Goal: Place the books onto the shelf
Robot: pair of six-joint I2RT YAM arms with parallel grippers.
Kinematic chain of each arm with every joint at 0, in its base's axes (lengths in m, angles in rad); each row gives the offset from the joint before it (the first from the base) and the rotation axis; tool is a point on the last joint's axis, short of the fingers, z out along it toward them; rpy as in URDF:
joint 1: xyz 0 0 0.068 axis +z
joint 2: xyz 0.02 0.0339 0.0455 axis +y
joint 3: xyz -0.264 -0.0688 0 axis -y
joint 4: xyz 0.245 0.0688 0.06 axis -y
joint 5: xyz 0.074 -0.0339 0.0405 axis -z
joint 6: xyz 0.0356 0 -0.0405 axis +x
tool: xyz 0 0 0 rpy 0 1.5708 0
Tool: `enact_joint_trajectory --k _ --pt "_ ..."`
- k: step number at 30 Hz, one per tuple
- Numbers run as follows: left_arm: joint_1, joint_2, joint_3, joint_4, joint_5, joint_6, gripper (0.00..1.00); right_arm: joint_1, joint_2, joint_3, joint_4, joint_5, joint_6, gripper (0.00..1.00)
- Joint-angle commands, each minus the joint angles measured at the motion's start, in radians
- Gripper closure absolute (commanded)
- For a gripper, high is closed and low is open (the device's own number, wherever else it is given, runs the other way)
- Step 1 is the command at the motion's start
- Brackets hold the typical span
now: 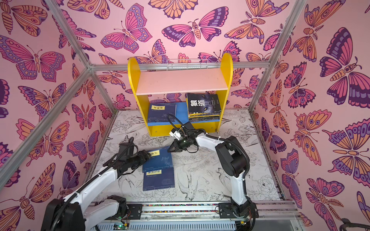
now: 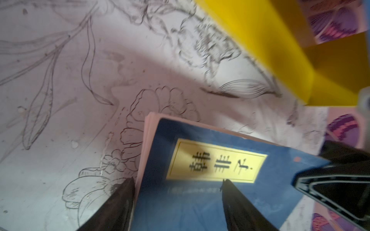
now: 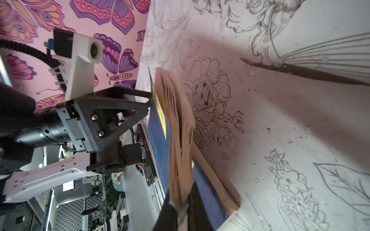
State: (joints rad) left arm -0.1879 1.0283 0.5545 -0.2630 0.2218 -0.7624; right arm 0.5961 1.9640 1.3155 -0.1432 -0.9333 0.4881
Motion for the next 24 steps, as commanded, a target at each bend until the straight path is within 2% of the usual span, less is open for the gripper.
enact_joint_trajectory --k 1,9,16,18,21,23,24 --pt "0.052 -0.073 -0.013 0.076 0.113 -0.044 0.21 -0.046 -0.102 -0.048 0.25 -0.122 0.14 1.0" --pt "0.119 -0.102 -0.038 0.178 0.247 -0.095 0.12 -0.097 -0.197 -0.113 0.462 -0.196 0.293 1.0" --pt "0.12 -0.084 -0.067 0.349 0.407 -0.103 0.14 -0.099 -0.199 -0.113 0.627 -0.226 0.446 1.0" --pt "0.12 -0.083 -0.066 0.376 0.441 -0.104 0.21 -0.098 -0.19 -0.11 0.651 -0.225 0.469 1.0" --pt "0.117 -0.085 -0.077 0.441 0.496 -0.121 0.44 -0.098 -0.176 -0.103 0.663 -0.216 0.491 1.0" --pt "0.114 -0.081 -0.082 0.486 0.53 -0.141 0.69 -0.098 -0.168 -0.099 0.66 -0.204 0.491 1.0" --pt "0.112 -0.08 -0.082 0.502 0.542 -0.147 0.79 -0.098 -0.166 -0.098 0.65 -0.197 0.488 1.0"
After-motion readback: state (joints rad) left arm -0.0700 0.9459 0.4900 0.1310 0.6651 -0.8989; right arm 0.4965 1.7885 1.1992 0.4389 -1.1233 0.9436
